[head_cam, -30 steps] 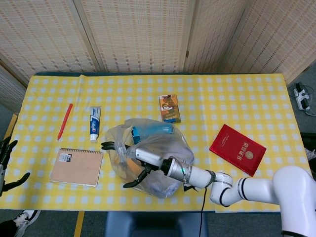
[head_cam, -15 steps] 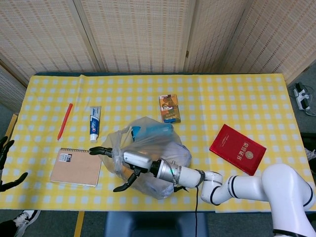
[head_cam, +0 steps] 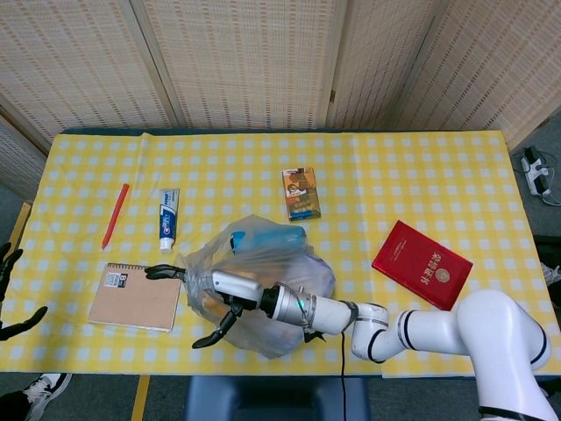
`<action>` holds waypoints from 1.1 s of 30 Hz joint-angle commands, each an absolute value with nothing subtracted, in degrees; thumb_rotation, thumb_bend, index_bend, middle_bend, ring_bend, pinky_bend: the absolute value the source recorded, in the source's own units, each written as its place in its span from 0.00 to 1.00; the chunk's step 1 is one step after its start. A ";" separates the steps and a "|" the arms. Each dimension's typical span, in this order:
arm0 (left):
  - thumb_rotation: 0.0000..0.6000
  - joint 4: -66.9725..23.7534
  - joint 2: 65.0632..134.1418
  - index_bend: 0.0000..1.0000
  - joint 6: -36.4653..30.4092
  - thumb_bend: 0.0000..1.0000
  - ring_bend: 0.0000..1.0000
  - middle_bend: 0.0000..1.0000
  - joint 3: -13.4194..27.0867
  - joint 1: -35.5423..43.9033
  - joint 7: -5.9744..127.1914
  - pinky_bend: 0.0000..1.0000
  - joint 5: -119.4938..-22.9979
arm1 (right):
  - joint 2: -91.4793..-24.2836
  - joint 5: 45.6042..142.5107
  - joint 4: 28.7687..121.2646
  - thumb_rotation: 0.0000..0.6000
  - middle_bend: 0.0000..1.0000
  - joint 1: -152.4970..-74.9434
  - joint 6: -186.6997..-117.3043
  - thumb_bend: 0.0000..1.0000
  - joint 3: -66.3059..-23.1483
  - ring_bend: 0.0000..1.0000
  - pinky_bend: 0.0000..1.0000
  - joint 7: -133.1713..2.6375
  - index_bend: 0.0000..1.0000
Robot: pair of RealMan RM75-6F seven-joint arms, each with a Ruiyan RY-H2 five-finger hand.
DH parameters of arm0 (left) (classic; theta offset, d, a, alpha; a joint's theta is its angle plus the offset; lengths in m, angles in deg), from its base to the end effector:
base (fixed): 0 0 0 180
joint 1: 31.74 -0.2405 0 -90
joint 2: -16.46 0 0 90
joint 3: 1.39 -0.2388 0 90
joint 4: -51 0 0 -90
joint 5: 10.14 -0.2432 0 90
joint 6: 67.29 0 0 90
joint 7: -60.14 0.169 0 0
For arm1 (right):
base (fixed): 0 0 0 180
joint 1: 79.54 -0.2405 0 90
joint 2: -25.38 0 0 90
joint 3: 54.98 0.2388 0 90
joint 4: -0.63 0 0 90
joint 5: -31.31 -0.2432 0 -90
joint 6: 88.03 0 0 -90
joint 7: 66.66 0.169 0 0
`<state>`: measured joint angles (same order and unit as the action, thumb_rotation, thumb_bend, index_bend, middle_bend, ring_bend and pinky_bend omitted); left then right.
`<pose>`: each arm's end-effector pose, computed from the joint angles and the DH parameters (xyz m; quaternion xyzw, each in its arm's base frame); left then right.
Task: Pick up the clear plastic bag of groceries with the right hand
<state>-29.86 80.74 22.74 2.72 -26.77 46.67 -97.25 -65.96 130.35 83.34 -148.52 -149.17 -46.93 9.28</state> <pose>-0.3382 0.2156 0.1610 -0.5698 -0.3584 -0.4406 0.5939 0.0880 -0.3014 -0.0669 -0.6139 0.5544 -0.5041 0.2485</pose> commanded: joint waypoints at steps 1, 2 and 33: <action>1.00 -29.87 80.71 0.00 22.85 0.22 0.01 0.00 2.73 -26.84 46.59 0.00 -97.28 | -66.62 131.13 82.52 1.00 0.00 -149.01 -150.86 0.21 -46.70 0.05 0.00 11.17 0.00; 1.00 -29.87 80.68 0.00 22.86 0.22 0.01 0.00 2.75 -26.86 46.51 0.00 -97.25 | -66.77 131.36 82.32 1.00 0.00 -149.05 -151.56 0.21 -46.63 0.04 0.00 11.61 0.00; 1.00 -30.11 80.84 0.00 21.84 0.22 0.01 0.00 2.51 -26.53 47.06 0.00 -97.65 | -63.56 119.77 92.59 1.00 0.36 -143.90 -159.75 0.21 -38.90 0.39 0.45 28.09 0.30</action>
<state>-30.11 80.84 21.84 2.52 -26.53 47.06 -97.65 -63.95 120.99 91.63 -144.57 -160.00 -39.90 27.20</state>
